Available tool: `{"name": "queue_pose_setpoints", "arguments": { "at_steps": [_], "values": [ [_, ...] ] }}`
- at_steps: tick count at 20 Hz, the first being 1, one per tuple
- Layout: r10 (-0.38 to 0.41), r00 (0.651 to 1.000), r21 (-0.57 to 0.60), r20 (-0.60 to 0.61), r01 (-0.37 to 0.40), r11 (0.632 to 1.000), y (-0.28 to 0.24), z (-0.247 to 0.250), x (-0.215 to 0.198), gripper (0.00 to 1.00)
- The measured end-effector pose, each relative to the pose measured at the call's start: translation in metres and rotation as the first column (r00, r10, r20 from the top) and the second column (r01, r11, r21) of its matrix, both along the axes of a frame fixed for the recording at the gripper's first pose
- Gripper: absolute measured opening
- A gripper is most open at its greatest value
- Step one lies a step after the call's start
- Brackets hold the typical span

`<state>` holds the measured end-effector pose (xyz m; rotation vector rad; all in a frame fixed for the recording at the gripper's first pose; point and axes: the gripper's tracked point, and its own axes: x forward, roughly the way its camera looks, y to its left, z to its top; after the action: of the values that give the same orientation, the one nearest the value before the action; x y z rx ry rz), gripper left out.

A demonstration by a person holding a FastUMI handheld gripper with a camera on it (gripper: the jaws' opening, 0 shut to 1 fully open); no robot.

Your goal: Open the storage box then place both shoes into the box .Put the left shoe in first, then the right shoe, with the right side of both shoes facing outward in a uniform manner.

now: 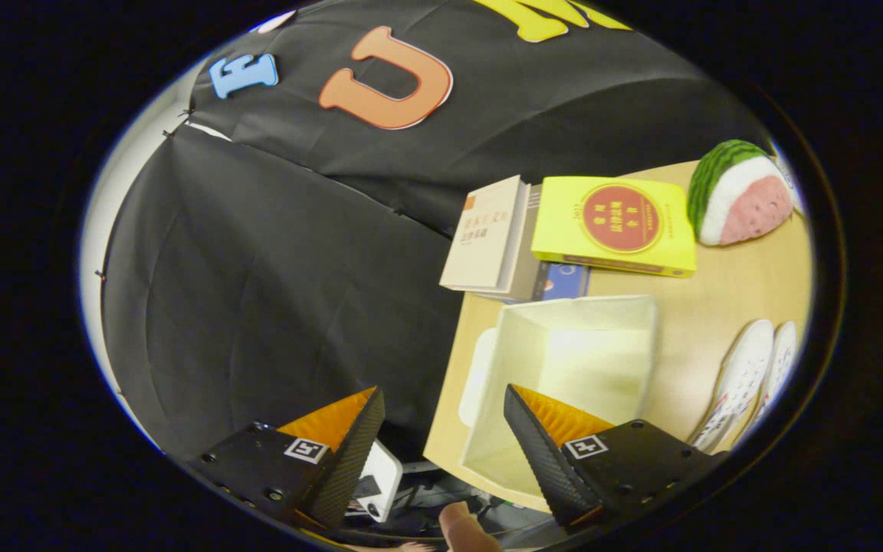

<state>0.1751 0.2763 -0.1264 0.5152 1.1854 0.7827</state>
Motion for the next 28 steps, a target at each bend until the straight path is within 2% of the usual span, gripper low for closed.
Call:
{"name": "queue_pose_setpoints", "arguments": {
  "at_steps": [4, 9, 11, 14, 17, 20, 22, 24, 25, 26, 27, 28],
  "values": [
    [-0.024, 0.999, -0.129, 0.027, 0.027, 0.991, -0.084, -0.045, 0.007, 0.96],
    [-0.053, 0.998, -0.234, -0.020, 0.047, 0.971, -0.160, -0.099, 0.002, 0.95],
    [-0.050, 0.998, -0.294, -0.037, 0.037, 0.955, -0.184, -0.130, -0.004, 0.95],
    [-0.024, 0.998, -0.415, -0.055, -0.001, 0.910, -0.219, -0.173, -0.016, 0.94],
    [-0.013, 0.995, -0.487, -0.104, -0.039, 0.872, -0.239, -0.210, -0.028, 0.84],
    [-0.040, 0.991, -0.565, -0.129, -0.040, 0.824, -0.255, -0.241, -0.031, 0.73],
    [-0.043, 0.991, -0.587, -0.125, -0.038, 0.809, -0.257, -0.250, -0.027, 0.65],
    [-0.057, 0.993, -0.645, -0.103, -0.023, 0.763, -0.266, -0.264, -0.022, 0.57],
    [-0.051, 0.993, -0.655, -0.111, -0.034, 0.755, -0.266, -0.268, -0.022, 0.54],
    [-0.033, 0.994, -0.646, -0.106, -0.044, 0.762, -0.261, -0.270, -0.022, 0.51],
    [-0.008, 0.997, -0.649, -0.071, -0.040, 0.760, -0.260, -0.273, -0.014, 0.51],
    [0.005, 0.998, -0.631, -0.063, -0.043, 0.775, -0.253, -0.276, -0.017, 0.46]
  ]
}}
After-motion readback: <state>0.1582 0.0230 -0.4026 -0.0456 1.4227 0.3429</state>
